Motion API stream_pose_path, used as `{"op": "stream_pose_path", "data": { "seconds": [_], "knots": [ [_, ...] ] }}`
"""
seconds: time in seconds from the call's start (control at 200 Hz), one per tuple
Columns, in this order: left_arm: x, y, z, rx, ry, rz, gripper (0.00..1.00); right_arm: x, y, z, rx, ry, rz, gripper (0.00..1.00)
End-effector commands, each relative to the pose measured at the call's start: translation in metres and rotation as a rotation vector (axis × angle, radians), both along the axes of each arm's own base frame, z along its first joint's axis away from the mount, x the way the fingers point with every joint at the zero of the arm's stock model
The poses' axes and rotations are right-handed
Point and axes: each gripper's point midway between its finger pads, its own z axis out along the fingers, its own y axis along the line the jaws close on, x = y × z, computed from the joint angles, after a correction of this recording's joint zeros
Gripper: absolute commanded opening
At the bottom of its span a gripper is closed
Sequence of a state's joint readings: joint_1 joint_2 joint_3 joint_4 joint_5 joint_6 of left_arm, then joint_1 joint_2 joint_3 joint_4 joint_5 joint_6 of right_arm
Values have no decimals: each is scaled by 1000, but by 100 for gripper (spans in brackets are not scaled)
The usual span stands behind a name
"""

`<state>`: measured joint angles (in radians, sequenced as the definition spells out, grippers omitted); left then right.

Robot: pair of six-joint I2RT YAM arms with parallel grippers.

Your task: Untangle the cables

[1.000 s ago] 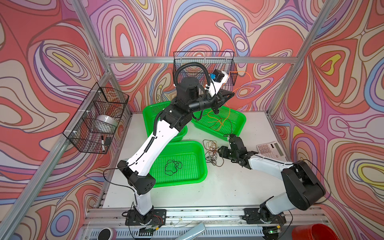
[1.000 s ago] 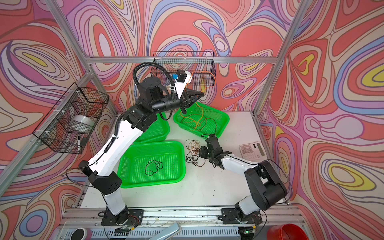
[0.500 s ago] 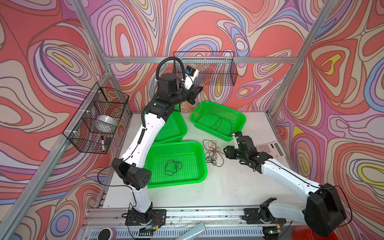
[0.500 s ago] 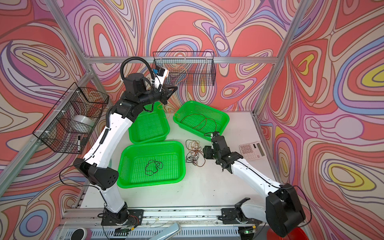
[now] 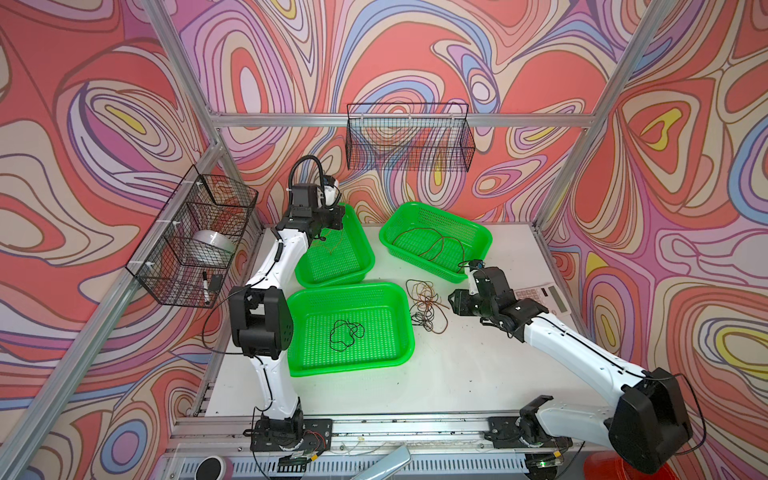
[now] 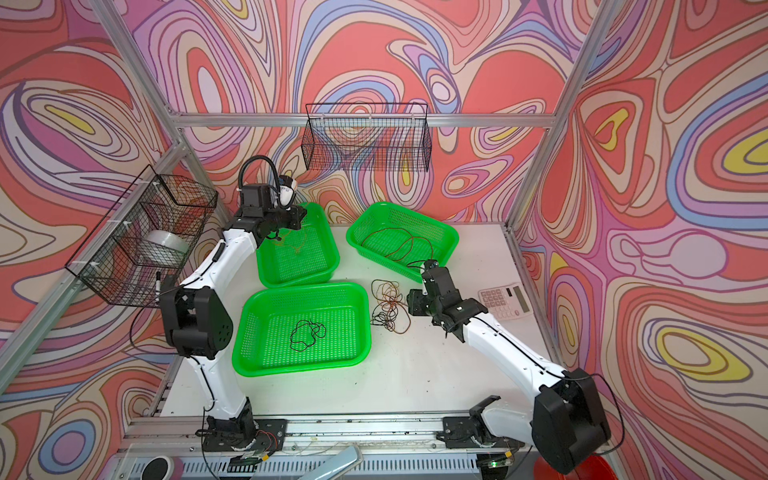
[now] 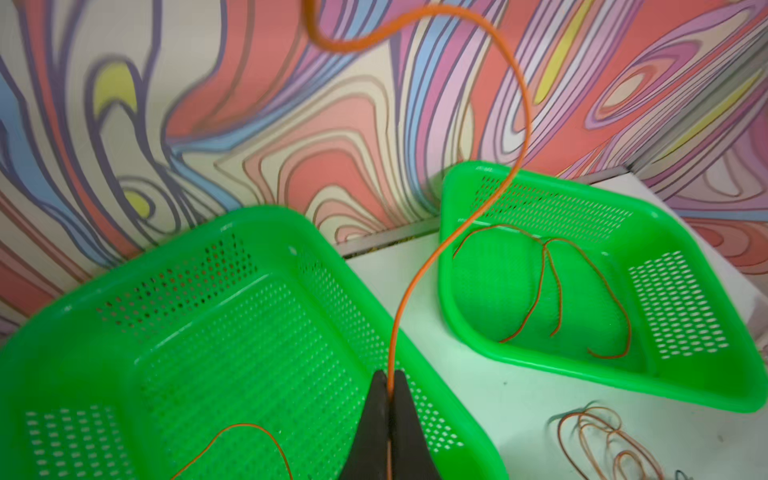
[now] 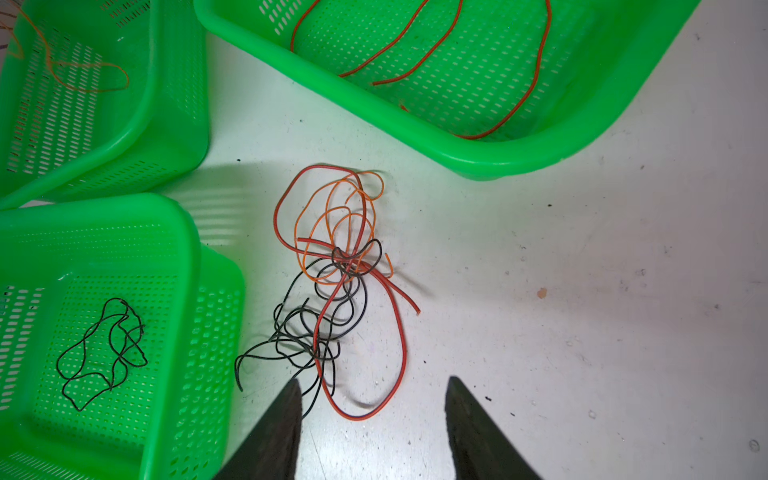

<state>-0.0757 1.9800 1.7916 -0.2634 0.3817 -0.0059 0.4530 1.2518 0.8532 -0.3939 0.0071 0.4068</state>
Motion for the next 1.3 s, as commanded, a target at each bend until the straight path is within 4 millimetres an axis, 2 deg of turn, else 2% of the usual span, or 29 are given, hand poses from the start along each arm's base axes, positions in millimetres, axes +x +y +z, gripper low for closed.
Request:
{"op": "stream_pose_path", "data": {
  "seconds": [0.0,0.09,0.185,0.225,0.275,0.31,0.371,0.461,0.626,0.736,0.851,0.976,1.016,1.031,1.102,1.142,1.202,1.297],
  "knots": [
    [17,7,-26,-48,20,20,0,5,9,-2,23,20,11,56],
    [23,15,-55,-63,74,42,0,10,12,-13,25,51,-4,55],
    [24,16,-66,-76,96,37,0,15,12,-28,17,95,-36,55],
    [24,14,-67,-84,100,31,12,17,12,-33,19,107,-49,55],
    [23,11,-68,-98,106,23,37,20,13,-38,18,116,-63,55],
    [23,12,-67,-105,112,32,49,23,13,-41,19,121,-71,55],
    [22,12,-65,-114,116,43,60,27,15,-45,17,124,-78,55],
    [18,16,-63,-114,138,71,68,33,18,-53,12,135,-76,56],
    [3,28,-62,-84,183,141,72,42,28,-64,-2,163,-32,56],
    [-13,31,-49,-109,183,173,72,46,27,-70,-29,166,-33,56],
    [-37,13,-24,-93,143,126,73,52,33,-82,-16,184,-33,54],
    [-66,-15,-2,-42,103,75,74,59,41,-100,1,206,-18,51],
    [-76,-26,4,-35,89,55,74,62,44,-98,10,191,-8,50],
    [-80,-30,5,-31,86,49,74,62,44,-109,2,209,-6,49],
    [-98,-46,14,-21,65,24,74,64,48,-115,-8,215,16,41],
    [-109,-56,18,-19,57,6,74,65,47,-117,-25,218,21,33],
    [-124,-70,22,-16,49,-21,74,65,40,-118,-64,210,17,17],
    [-151,-91,30,-5,34,-67,74,58,23,-113,-131,197,14,3]
  ]
}}
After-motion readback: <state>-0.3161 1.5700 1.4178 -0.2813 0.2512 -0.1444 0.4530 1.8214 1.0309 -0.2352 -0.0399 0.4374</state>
